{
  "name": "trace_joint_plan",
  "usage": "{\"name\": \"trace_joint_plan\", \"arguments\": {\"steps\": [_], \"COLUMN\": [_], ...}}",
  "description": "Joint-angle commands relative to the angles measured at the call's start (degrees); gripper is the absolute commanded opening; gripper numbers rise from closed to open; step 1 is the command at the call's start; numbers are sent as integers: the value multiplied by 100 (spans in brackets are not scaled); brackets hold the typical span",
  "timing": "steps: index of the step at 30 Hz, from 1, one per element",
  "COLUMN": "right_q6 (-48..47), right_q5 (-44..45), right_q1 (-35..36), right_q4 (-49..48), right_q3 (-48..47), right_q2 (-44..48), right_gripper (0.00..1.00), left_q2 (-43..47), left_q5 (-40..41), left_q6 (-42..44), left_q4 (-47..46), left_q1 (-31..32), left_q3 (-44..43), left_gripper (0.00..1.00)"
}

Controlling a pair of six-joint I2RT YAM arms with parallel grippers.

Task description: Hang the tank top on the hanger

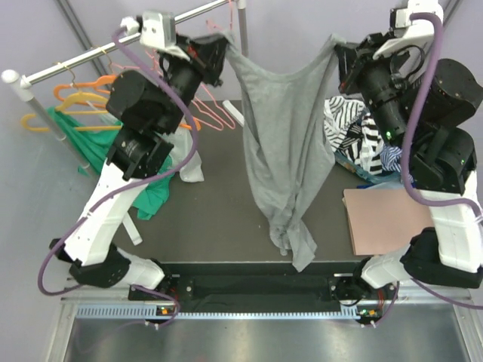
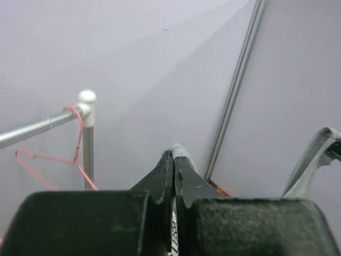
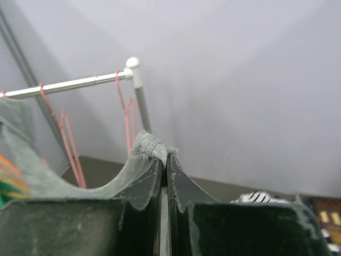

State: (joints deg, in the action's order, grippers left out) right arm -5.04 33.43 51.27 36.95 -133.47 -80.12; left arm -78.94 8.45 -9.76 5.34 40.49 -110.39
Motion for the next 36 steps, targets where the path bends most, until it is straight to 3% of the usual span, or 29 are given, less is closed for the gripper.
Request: {"name": "trace_joint_plan", "arguments": {"steps": [1,4,9,14,16,18,19,23,24,30,33,34,35,36], "right_q6": [-1244,-1675,-1721,-617,-123,781,1046,2389,2576,3588,3922,4018,4046,4054], "right_q5": [348,357,436,419,401,340,253,41,23,-433,-557,-574,-574,-574], "right_q1": [-213,-292,-301,-301,-301,-301,-301,-301,-301,-266,-161,-65,-47,-12], "right_q4": [-1601,-2270,-2456,-2315,-2254,-2280,-2315,-2412,-2351,-2104,-1999,-1955,-1824,-1745], "right_q3": [-329,-241,4,2110,3433,4360,5252,7042,7550,8932,9267,9304,9330,9304], "right_q2": [-39,101,408,1504,1893,2464,2640,3282,3327,3169,3090,3081,3081,3072], "right_gripper": [0,0,0,0,0,0,0,0,0,0,9,15,42,60], "left_q2": [-709,-1088,-976,234,614,1212,1414,2511,2671,3612,3727,3754,3771,3772], "left_q5": [-457,-809,-1213,-1504,-1591,-1513,-1426,-1337,-1380,-1275,-1126,-1074,-969,-628], "left_q6": [913,1133,854,511,501,501,475,142,10,-868,-1045,-1028,-1011,-1010], "left_q4": [-358,-690,-938,-1676,-1581,-1484,-1475,-1413,-1439,-1176,-948,-782,-659,-562], "left_q1": [-6,-6,-6,11,81,161,239,424,451,468,469,469,469,469], "left_q3": [-1633,-2127,-1830,669,1350,2545,3027,5041,5871,7994,8348,8480,8499,8473], "left_gripper": [0,0,0,0,0,0,0,0,0,0,0,14,36,64]}}
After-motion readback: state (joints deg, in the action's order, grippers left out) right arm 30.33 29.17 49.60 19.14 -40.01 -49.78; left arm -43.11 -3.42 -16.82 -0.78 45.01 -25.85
